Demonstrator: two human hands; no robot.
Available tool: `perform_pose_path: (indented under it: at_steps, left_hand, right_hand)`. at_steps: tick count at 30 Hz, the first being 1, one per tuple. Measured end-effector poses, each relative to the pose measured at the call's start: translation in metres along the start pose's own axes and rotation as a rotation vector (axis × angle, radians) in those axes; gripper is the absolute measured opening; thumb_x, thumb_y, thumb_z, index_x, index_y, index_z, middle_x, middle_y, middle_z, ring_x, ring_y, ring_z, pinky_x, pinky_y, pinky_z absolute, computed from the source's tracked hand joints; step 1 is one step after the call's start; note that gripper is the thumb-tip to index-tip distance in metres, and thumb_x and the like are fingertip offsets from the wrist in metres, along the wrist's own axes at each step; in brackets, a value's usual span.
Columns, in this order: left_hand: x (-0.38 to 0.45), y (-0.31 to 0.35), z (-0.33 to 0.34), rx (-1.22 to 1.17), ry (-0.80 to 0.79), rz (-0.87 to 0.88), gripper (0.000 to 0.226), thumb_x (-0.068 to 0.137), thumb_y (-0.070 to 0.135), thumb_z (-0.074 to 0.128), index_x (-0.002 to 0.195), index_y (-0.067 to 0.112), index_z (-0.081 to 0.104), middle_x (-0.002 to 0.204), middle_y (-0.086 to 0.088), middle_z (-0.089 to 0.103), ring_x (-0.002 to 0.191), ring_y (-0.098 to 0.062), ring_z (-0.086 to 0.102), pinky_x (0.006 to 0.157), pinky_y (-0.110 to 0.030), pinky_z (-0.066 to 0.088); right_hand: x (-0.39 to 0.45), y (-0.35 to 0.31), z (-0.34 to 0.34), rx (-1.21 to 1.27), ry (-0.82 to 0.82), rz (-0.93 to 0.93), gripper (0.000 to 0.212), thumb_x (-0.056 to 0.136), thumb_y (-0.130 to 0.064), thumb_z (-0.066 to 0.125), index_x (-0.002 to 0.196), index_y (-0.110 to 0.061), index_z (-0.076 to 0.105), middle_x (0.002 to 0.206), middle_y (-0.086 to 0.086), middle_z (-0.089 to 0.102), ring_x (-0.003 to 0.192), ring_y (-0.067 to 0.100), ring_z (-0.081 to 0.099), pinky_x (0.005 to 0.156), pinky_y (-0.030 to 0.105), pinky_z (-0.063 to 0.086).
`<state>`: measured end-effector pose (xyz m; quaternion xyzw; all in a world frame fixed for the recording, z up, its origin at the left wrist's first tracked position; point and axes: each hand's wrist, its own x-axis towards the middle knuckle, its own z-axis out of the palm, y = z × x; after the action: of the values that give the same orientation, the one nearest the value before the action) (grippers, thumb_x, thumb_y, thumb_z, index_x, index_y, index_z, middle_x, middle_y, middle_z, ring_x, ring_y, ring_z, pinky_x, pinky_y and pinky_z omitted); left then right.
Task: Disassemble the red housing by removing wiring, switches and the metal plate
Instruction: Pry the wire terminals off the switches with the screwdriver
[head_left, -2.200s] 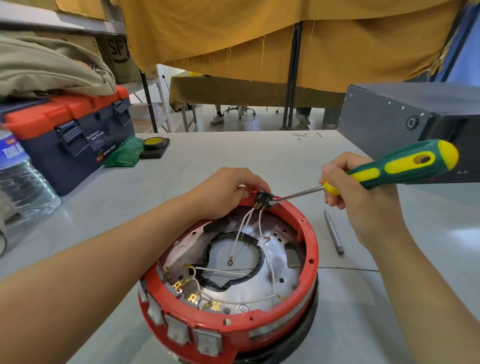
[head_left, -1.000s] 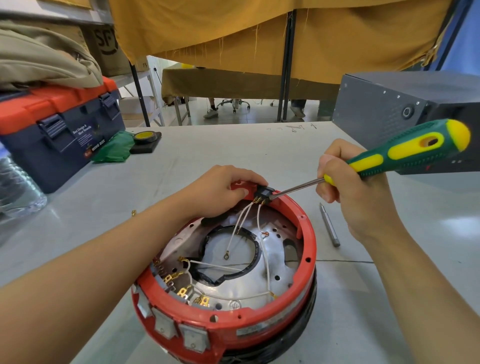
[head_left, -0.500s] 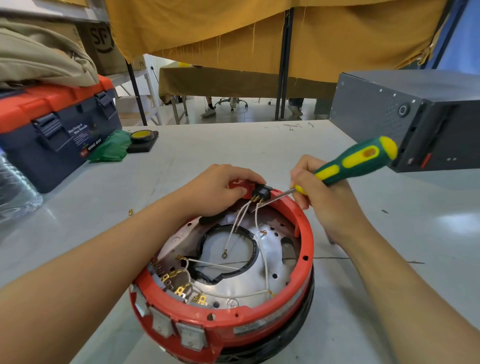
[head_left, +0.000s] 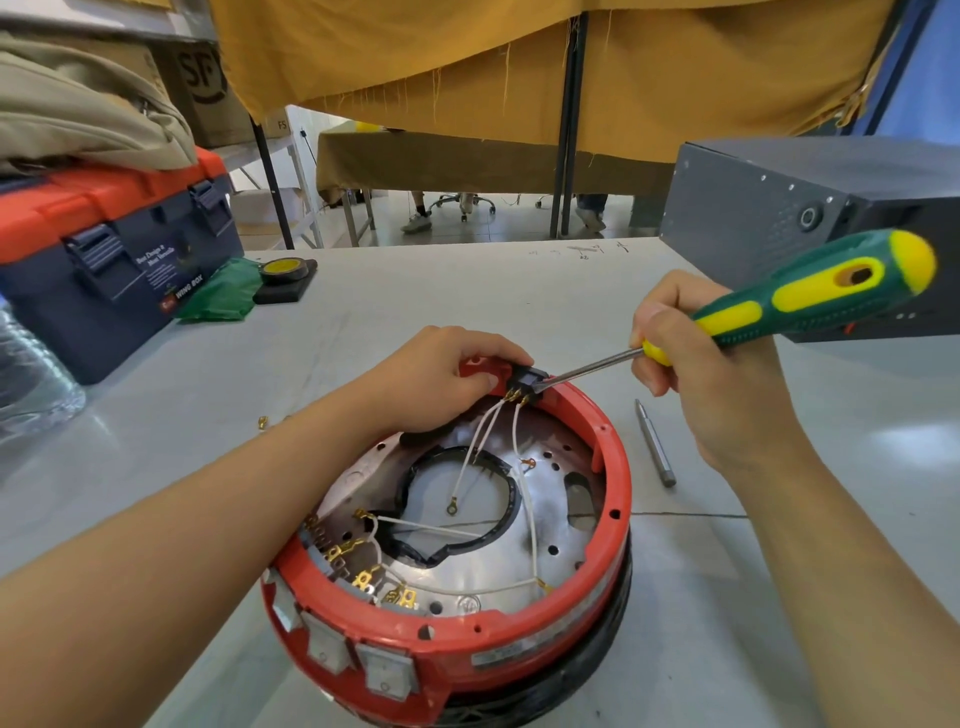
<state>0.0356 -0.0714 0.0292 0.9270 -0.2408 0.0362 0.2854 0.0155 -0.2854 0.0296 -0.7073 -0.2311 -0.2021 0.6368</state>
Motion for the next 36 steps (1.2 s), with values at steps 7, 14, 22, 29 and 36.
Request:
perform_pose_path:
  at_steps: [7, 14, 22, 29, 36]
  left_hand:
    - [0.0, -0.001, 0.0, -0.003, -0.004, -0.005, 0.037, 0.09, 0.004, 0.054, 0.116, 0.028, 0.065, 0.118, 0.012, 0.063, 0.106, 0.002, 0.051, 0.088, 0.002, 0.029]
    - [-0.001, -0.001, 0.0, -0.006, -0.008, -0.009, 0.037, 0.09, 0.004, 0.054, 0.116, 0.029, 0.065, 0.118, 0.012, 0.063, 0.109, -0.001, 0.052, 0.09, 0.001, 0.029]
    - [0.0, -0.001, 0.0, -0.003, -0.009, -0.01, 0.037, 0.09, 0.006, 0.055, 0.117, 0.029, 0.065, 0.118, 0.013, 0.063, 0.107, 0.002, 0.051, 0.088, 0.004, 0.029]
    - [0.0, -0.001, 0.0, 0.009, -0.014, 0.002, 0.037, 0.09, 0.005, 0.056, 0.117, 0.029, 0.064, 0.118, 0.012, 0.063, 0.107, 0.001, 0.052, 0.087, 0.003, 0.029]
    - [0.0, -0.001, -0.001, 0.017, -0.015, -0.006, 0.038, 0.089, 0.006, 0.056, 0.118, 0.03, 0.064, 0.12, 0.011, 0.063, 0.109, -0.002, 0.052, 0.094, -0.01, 0.033]
  right_hand:
    - [-0.003, -0.006, -0.001, -0.088, -0.071, -0.024, 0.021, 0.073, -0.032, 0.049, 0.059, -0.016, 0.045, 0.047, 0.002, 0.043, 0.045, 0.012, 0.039, 0.046, 0.018, 0.034]
    - [-0.005, -0.012, -0.002, -0.161, -0.089, -0.047, 0.019, 0.079, -0.014, 0.05, 0.06, -0.01, 0.047, 0.05, 0.009, 0.046, 0.044, 0.009, 0.04, 0.047, 0.017, 0.034]
    - [-0.005, -0.014, -0.002, -0.169, -0.068, -0.045, 0.02, 0.079, -0.016, 0.05, 0.059, -0.012, 0.046, 0.052, 0.014, 0.045, 0.045, 0.009, 0.039, 0.046, 0.02, 0.035]
    - [-0.007, -0.02, -0.001, -0.24, -0.145, -0.126, 0.021, 0.08, -0.016, 0.051, 0.06, -0.017, 0.046, 0.054, -0.005, 0.049, 0.048, 0.007, 0.042, 0.048, 0.014, 0.032]
    - [-0.009, -0.023, 0.002, -0.284, -0.19, -0.175, 0.021, 0.082, -0.016, 0.052, 0.062, -0.015, 0.046, 0.055, -0.007, 0.049, 0.047, 0.005, 0.043, 0.047, 0.011, 0.031]
